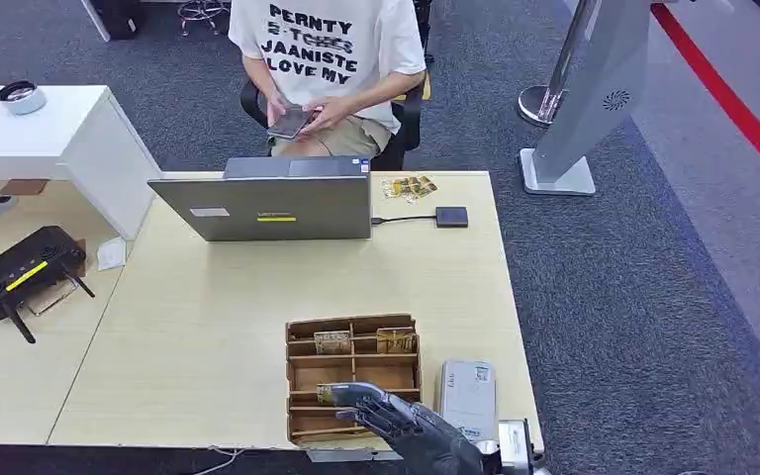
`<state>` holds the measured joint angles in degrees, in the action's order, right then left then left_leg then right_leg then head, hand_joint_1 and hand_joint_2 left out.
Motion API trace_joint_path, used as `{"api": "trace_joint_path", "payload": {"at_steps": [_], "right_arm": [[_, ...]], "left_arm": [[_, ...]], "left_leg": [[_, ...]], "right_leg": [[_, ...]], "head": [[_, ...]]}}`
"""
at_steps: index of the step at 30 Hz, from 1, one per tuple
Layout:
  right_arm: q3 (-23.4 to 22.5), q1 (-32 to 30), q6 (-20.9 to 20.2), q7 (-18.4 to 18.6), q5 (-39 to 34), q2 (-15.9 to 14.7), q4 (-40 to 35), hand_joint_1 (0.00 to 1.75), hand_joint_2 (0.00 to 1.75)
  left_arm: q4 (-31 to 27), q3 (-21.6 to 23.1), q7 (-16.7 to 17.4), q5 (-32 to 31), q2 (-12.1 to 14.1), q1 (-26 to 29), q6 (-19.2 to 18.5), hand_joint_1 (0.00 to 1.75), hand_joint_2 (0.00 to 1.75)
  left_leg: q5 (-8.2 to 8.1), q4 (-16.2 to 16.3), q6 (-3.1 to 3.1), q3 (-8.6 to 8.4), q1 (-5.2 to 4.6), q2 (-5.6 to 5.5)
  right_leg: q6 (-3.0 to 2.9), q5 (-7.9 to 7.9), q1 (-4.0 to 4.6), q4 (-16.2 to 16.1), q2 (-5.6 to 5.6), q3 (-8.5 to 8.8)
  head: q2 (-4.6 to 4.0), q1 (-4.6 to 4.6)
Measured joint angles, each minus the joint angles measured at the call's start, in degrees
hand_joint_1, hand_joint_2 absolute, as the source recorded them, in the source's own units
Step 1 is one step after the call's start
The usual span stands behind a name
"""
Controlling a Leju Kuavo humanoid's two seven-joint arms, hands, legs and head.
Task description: Pass the card to the sensor for recognition and then transmit it.
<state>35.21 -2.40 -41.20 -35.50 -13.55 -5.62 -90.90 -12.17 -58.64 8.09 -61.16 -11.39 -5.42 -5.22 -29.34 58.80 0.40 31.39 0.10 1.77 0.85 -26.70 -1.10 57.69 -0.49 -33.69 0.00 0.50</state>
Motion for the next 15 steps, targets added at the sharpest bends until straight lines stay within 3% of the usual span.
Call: {"api": "trace_joint_path", "payload": {"at_steps": [15], "right_arm": [[0.09,0.12,-0.59,-0.68,1.57,-0.04,0.42,0.00,0.00]], "left_arm": [[0.00,-0.04,-2.64,1.84,0.48,-0.08,1.11,0.00,0.00]], "left_leg": [[0.00,0.00,0.00,-0.01,0.00,0.00]], "right_leg": [[0.00,0.00,0.00,0.00,0.00,0.00]], "head": [[0.00,0.00]]}}
